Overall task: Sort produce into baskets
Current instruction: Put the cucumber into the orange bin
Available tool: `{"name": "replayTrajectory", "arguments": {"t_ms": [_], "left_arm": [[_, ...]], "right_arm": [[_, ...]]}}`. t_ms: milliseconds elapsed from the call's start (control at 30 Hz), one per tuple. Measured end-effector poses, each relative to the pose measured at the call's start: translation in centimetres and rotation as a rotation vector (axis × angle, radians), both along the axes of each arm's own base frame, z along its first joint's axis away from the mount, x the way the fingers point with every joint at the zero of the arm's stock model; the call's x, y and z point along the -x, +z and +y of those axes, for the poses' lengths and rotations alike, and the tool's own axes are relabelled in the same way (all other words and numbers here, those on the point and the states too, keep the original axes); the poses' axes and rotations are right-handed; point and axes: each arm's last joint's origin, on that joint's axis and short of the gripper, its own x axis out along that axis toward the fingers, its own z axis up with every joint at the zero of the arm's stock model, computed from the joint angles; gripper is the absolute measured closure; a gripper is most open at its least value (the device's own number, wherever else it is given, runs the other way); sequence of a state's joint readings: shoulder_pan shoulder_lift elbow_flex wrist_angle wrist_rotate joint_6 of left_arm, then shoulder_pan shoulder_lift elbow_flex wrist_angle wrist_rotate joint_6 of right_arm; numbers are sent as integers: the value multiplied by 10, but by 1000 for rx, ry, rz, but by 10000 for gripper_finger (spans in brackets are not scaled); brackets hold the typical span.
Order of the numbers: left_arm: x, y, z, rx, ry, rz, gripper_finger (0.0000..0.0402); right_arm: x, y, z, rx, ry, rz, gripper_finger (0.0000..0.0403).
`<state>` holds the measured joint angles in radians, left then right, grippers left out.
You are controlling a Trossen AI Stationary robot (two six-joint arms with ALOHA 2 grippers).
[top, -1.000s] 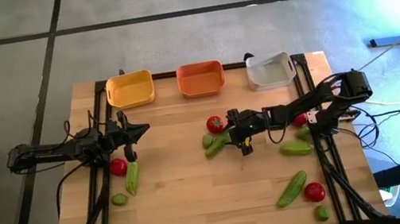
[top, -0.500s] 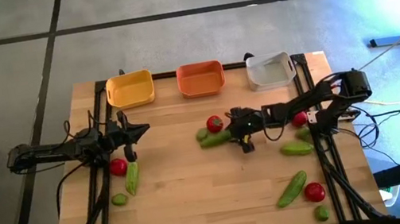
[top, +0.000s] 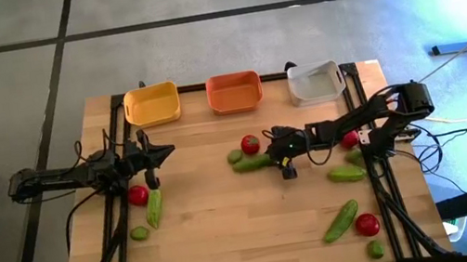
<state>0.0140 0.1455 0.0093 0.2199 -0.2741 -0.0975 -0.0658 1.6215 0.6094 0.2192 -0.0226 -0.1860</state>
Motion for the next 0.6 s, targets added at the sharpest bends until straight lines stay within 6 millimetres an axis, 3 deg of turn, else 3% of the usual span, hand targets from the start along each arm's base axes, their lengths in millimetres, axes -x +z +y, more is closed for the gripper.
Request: {"name": "replayTrajectory", "arguments": {"t_ms": [167, 333, 600], "left_arm": [[0, 0, 0, 2, 0, -1, 384], [0, 0, 0, 1, 0, 0, 384], [0, 0, 0, 0, 0, 0, 384]], "right_arm": [[0, 0, 0, 14, -15, -3, 269], [0, 4, 0, 4, -4, -20, 272], [4, 35, 0, 11, -5, -147, 270]]}}
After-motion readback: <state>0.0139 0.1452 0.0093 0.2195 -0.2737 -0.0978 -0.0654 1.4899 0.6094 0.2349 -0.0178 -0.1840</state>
